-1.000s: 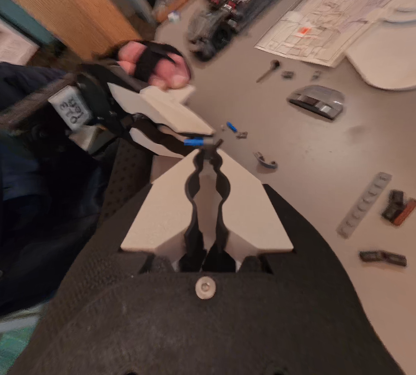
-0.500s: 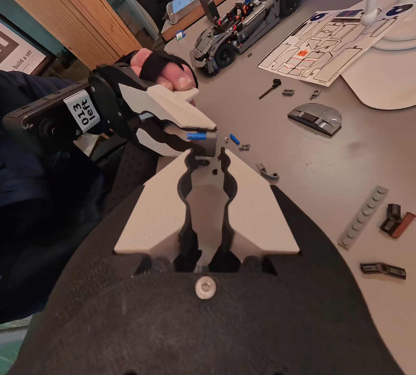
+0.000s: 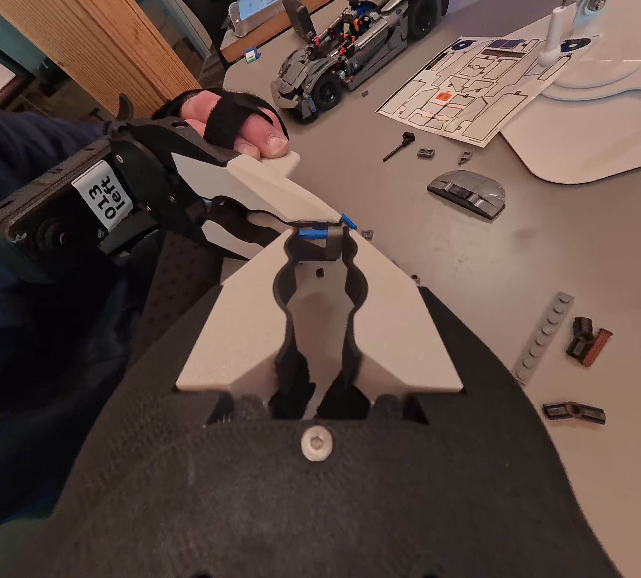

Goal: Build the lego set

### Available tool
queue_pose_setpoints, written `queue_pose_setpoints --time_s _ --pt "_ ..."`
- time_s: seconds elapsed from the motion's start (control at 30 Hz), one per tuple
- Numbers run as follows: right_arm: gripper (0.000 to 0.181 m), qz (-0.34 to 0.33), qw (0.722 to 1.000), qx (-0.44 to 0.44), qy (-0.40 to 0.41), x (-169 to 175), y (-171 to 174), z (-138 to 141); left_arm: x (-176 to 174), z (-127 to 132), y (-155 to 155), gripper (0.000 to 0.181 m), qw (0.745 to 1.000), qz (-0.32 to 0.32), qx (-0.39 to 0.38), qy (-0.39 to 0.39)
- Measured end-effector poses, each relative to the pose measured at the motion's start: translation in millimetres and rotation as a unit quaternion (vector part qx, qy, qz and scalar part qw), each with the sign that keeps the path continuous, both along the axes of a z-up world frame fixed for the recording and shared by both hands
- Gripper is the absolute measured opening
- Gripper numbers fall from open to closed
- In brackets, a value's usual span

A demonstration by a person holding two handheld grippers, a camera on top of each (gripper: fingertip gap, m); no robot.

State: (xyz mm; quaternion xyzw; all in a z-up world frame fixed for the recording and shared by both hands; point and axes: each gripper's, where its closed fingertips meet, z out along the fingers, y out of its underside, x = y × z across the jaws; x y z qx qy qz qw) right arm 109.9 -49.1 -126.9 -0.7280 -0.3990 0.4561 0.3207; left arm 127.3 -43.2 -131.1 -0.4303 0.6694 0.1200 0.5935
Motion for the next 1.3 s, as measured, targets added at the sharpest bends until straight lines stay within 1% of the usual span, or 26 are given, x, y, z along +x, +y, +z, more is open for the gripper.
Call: queue_pose_setpoints --time_s 0.1,0.23,0.3,0.37,0.4,0.47,0.5,0.57,0.63,0.7,0.77,0.87,0.93,1.03,1.3 --pt "0.022 0.004 1.000 0.006 -0.001 0 -1 1 0 2 -1 0.021 1.000 0.004 0.010 0.002" --pt "0.022 -0.004 1.000 0.015 0.000 1 1 3 1 3 3 0.021 1.000 -0.005 -0.006 -0.012" --pt "0.023 -0.012 0.999 0.040 -0.013 2 5 2 1 4 3 0.021 0.998 -0.017 -0.048 -0.036" --pt "0.023 -0.022 0.996 0.083 -0.036 7 9 1 -5 12 10 0.029 0.993 -0.016 -0.092 -0.070" --pt "0.023 -0.026 0.994 0.099 -0.042 9 11 3 -6 13 11 0.019 0.989 -0.021 -0.124 -0.084" --pt "0.023 -0.029 0.986 0.148 -0.076 14 13 1 -3 10 -2 0.015 0.971 -0.072 -0.204 -0.101" --pt "0.023 -0.028 0.980 0.171 -0.093 15 14 0 -3 7 -3 0.015 0.968 -0.080 -0.219 -0.098" --pt "0.023 -0.018 0.971 0.211 -0.114 13 12 -2 -3 4 -1 0.013 0.966 -0.075 -0.228 -0.097" --pt "0.023 -0.013 0.957 0.247 -0.154 14 12 -9 -2 4 -4 0.011 0.963 -0.083 -0.239 -0.097" --pt "0.023 0.004 0.945 0.280 -0.170 11 9 -10 -2 4 -5 0.011 0.963 -0.088 -0.235 -0.093" --pt "0.023 0.012 0.935 0.305 -0.181 10 6 -10 -1 -1 -10 0.008 0.961 -0.097 -0.245 -0.080" --pt "0.022 0.014 0.925 0.324 -0.199 10 6 -12 -1 -4 -9 0.008 0.961 -0.095 -0.249 -0.074" --pt "0.023 0.017 0.919 0.335 -0.209 9 6 -14 -3 -4 -5 0.012 0.962 -0.084 -0.249 -0.075" --pt "0.023 0.019 0.915 0.347 -0.207 7 4 -11 -5 -2 -4 0.017 0.961 -0.086 -0.249 -0.079" --pt "0.022 0.029 0.899 0.373 -0.226 4 0 -13 -3 -10 -4 0.013 0.957 -0.081 -0.268 -0.073"
